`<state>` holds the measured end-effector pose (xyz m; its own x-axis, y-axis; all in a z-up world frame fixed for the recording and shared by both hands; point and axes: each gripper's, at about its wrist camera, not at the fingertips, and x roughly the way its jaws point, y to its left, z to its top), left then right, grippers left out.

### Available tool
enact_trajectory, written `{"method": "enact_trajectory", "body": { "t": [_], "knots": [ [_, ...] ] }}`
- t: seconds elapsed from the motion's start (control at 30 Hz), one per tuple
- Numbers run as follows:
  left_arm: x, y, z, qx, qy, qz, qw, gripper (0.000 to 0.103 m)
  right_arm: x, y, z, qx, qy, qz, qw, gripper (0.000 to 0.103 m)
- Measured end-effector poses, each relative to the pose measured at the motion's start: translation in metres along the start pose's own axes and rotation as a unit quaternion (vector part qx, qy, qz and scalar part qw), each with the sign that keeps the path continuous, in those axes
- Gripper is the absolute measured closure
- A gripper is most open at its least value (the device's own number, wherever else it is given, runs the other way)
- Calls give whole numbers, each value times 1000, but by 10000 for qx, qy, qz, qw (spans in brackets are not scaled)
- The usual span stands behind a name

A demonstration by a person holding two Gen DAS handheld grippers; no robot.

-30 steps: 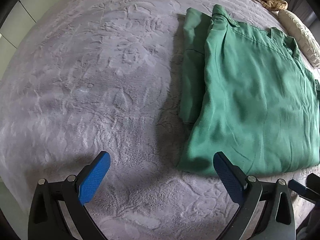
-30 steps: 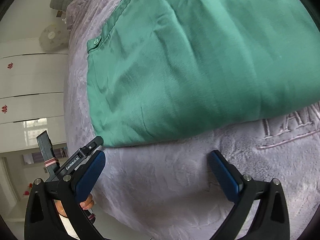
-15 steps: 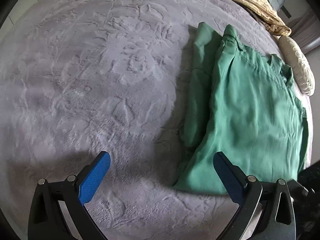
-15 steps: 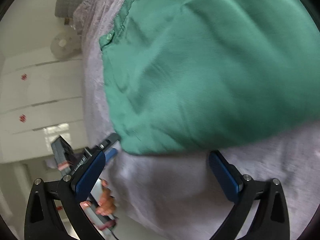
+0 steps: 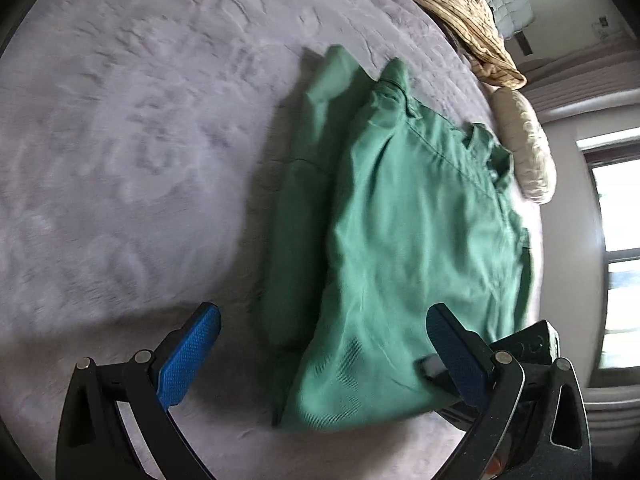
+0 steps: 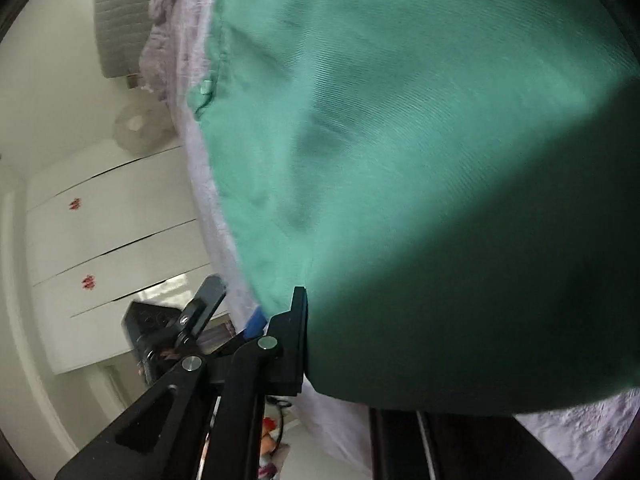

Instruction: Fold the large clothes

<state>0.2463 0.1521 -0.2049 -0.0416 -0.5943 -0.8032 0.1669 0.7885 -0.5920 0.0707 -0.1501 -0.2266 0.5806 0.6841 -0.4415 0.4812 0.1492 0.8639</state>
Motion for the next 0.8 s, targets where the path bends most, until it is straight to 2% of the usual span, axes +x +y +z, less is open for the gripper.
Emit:
{"method": "enact_trajectory", "body": {
  "t": [0.13,0.23,0.3,0.37,0.4,0.43,0.47,0.5,0.53,0.63,0.67,0.73,0.8],
  "knots": [
    [16,-15,14,-84,337,-900,9953,0,-17,38,-1,-782,-93,91,9969,94],
    [30,-32,30,-27,456,-1282,9907,0,-24,54,0,-1090,-108,6,9940,93],
    [42,-45,37,50,524,-1221,9911,0,-24,53,-1,-1174,-66,-67,9930,93],
    [52,-52,38,80,599,-906,9941,1,-18,48,-3,-1171,30,-226,9929,93],
    [59,-55,37,121,631,-692,9955,11,-15,42,-5,-1161,97,-341,9926,93],
    [65,-57,37,189,656,-454,9966,29,-13,37,-6,-1150,186,-529,9918,93],
    [69,-57,36,260,688,-182,9971,41,-11,33,-6,-1144,301,-761,9901,90],
    [72,-57,35,337,706,77,9969,58,-10,27,-10,-1133,438,-1008,9875,89],
    [73,-57,34,395,667,230,9967,70,-11,22,-13,-1130,593,-1278,9836,89],
    [63,-60,33,460,490,144,9976,86,-30,17,-17,-1248,829,-1626,9752,89],
    [60,-65,32,551,414,163,9975,86,-47,21,-16,-1375,738,-1693,9731,89],
    [51,-79,28,873,226,255,9956,89,-74,31,-9,-1654,377,-1819,9686,89],
    [45,-96,26,1077,85,226,9939,89,-105,45,3,-2028,-294,-2141,9551,89]
  ]
}}
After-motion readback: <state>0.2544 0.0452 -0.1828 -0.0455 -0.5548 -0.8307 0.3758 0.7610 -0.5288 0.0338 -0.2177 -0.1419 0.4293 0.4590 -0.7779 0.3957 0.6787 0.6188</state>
